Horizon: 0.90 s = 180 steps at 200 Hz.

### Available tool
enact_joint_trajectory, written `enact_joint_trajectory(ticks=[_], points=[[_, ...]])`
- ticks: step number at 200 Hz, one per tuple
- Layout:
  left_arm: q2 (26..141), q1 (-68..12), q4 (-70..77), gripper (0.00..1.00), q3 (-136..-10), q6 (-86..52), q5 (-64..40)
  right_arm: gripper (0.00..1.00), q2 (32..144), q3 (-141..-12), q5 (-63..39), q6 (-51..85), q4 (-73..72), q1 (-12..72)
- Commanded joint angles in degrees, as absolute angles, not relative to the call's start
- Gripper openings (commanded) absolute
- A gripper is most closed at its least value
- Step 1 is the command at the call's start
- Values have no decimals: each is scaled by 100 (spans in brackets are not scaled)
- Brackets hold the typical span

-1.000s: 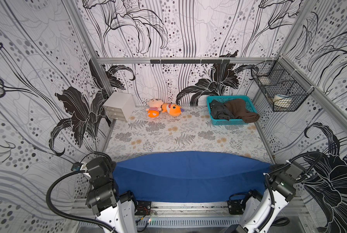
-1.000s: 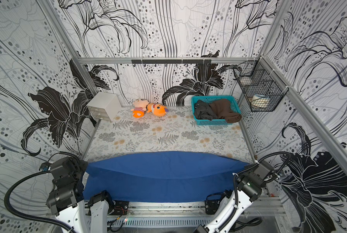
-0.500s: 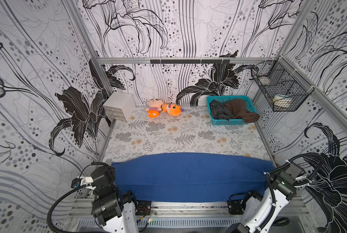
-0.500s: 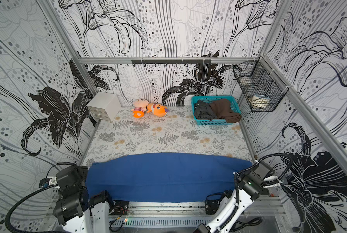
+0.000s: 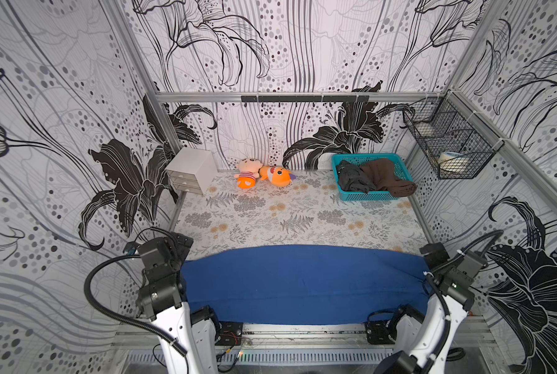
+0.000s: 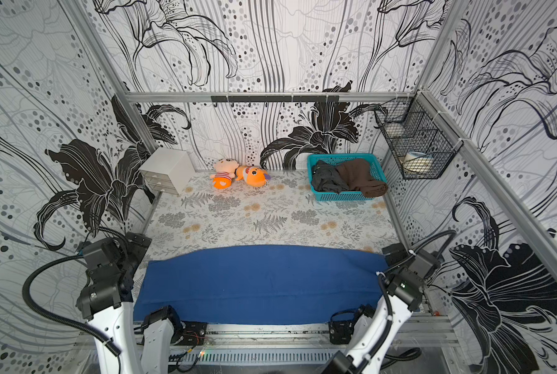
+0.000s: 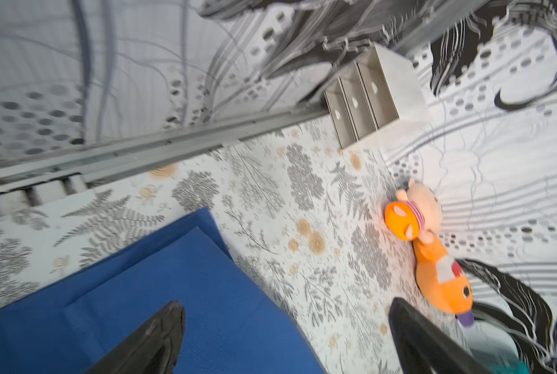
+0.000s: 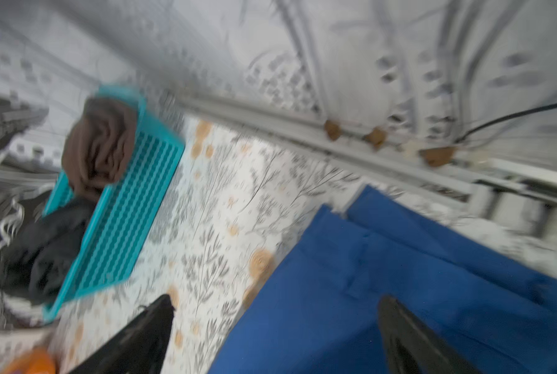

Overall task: Roll up the long pants
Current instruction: Fold the long pant at the center of the board, then move the long pant to the center of the board.

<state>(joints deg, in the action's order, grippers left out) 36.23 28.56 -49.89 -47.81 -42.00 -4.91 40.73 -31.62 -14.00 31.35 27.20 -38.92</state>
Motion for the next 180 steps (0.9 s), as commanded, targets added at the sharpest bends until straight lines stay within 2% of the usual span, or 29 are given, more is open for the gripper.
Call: enact_joint_trajectory(ticks=[1, 39, 79, 104, 138, 164, 180], points=[[3885, 2661, -4295, 99, -4658, -3822, -1329, 99, 4896, -3618, -2481, 2585, 2349, -3048], [4467, 1443, -4287, 99, -5014, -3553, -392, 99, 5416, -3996, -1761, 2119, 2753, -1261], [5525, -709, -4595, 99, -5500, -3600, 1149, 99, 5418, -4391, -1095, 1930, 3488, 244], [5820, -1786, -4398, 99, -5133, -4065, 1521, 99, 5548, -4519, -913, 1854, 3914, 1132], [6506, -3073, -3872, 99, -4560, -4956, 1967, 99, 6051, -4207, -1099, 2069, 3713, 2067], [7353, -3950, -3761, 99, -4710, -5445, 2349, 99, 6857, -4244, -574, 2272, 3634, 3248], [7770, -4261, -3852, 99, -4898, -5618, 2443, 99, 7204, -4217, -349, 2485, 3551, 3555]])
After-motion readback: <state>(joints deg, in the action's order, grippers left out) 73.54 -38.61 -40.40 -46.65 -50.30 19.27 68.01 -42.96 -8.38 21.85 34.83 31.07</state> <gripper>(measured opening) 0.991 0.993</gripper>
